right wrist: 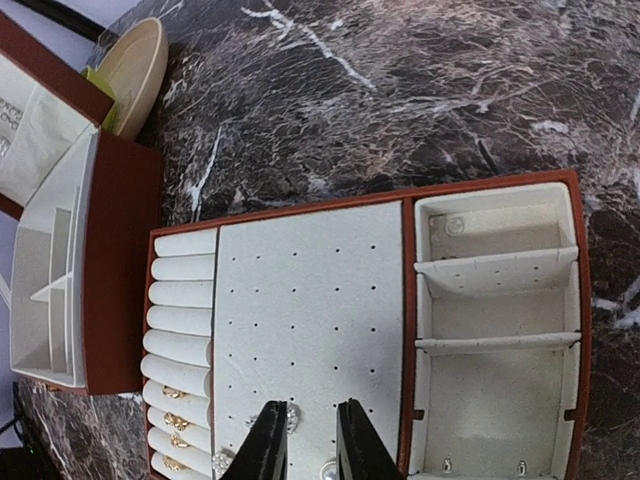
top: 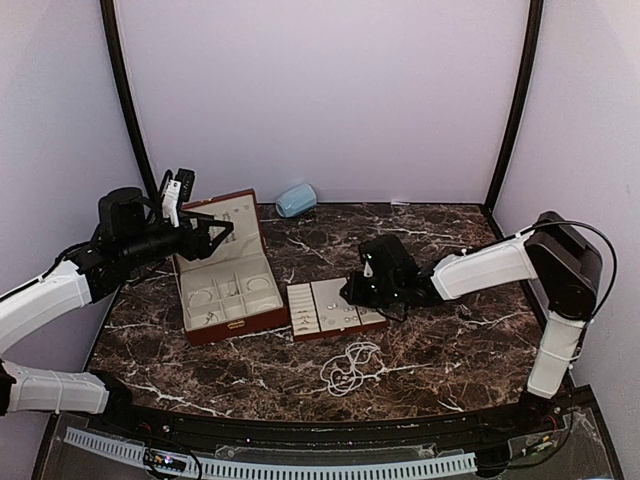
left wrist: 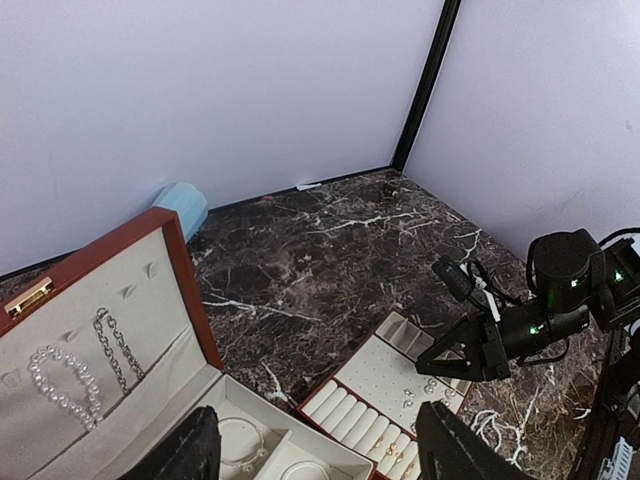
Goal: Organize the mixed jewelry
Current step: Insert the earring into the earring holder, then position the necklace at the center of the board.
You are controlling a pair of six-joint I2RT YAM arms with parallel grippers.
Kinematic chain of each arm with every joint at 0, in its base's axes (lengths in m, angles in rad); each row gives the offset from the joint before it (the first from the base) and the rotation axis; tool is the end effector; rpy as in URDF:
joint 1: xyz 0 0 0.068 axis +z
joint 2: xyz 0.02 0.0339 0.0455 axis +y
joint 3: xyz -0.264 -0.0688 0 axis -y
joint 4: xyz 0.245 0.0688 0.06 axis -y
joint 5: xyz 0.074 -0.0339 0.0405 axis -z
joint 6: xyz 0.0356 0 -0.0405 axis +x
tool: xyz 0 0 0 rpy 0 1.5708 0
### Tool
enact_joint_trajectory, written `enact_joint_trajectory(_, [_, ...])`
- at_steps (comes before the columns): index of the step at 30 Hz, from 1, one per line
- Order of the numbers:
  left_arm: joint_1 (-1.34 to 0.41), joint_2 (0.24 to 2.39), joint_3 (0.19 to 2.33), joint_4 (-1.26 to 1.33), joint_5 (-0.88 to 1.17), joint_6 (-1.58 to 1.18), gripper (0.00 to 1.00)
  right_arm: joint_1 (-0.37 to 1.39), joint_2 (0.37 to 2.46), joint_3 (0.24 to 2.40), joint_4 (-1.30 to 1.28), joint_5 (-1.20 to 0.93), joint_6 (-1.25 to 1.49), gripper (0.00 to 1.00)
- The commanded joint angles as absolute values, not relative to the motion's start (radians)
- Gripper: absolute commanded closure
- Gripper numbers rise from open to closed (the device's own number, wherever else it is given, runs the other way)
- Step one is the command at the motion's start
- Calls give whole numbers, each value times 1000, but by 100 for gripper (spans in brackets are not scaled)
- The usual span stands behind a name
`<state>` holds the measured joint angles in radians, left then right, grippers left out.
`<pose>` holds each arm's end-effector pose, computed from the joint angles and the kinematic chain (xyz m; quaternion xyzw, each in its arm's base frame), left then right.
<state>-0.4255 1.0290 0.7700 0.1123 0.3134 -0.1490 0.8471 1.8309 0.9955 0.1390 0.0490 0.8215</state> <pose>0.2166 -0.1102 0.3192 0.2040 0.7266 -0.2961 0.5855 0.2535 0.2842 0.1569 -0.0012 0.9057 0.2987 0.3008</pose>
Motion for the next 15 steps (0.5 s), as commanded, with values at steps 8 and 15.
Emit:
enact_joint_trajectory(8, [-420,1003,784,104,302,-134,30,883,1867,1104,49,-27,695,86])
enact_joint_trajectory(15, [-420,1001,782,101,293,-130,30,888,1922,1120,63,-47,710,89])
